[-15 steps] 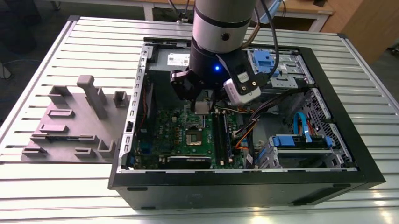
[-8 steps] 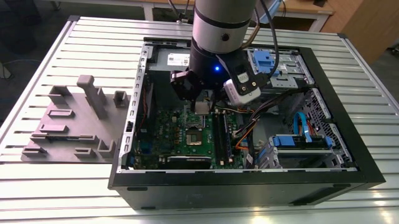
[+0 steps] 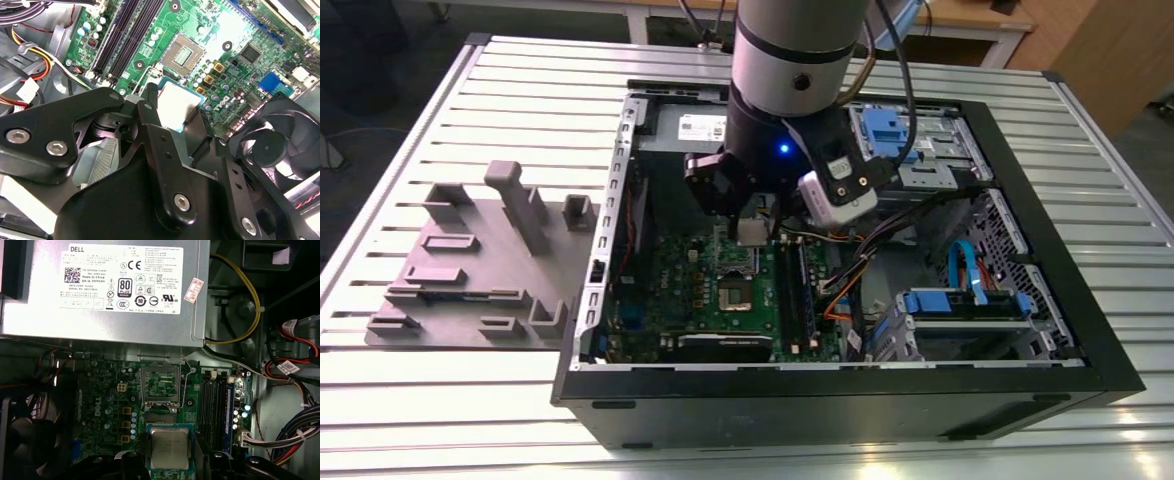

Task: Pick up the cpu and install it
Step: 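Place the cpu into insertion slot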

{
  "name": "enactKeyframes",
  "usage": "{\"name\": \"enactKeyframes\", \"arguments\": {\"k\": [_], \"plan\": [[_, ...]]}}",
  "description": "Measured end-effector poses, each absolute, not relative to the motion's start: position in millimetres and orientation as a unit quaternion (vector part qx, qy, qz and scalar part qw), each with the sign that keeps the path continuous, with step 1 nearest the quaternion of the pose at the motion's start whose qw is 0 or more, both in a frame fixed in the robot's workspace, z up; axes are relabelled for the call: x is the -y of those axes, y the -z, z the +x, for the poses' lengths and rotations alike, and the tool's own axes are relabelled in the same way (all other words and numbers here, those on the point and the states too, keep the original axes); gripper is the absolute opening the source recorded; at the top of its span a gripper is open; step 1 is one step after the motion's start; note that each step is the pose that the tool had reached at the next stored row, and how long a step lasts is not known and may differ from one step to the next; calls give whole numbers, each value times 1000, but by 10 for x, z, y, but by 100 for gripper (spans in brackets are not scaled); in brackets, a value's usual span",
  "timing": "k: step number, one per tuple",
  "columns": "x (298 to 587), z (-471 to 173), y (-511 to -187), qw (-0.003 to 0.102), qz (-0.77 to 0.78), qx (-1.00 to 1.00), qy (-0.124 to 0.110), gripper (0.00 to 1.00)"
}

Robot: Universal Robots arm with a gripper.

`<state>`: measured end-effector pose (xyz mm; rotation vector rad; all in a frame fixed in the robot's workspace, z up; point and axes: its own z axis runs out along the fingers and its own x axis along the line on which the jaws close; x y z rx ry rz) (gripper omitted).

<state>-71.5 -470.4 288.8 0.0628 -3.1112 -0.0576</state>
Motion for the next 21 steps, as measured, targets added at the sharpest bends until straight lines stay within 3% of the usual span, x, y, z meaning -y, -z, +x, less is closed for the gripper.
{"name": "enactKeyframes", "arguments": {"k": [21], "plan": [[4712,-715,-2724,15,20,1000,18,45]]}}
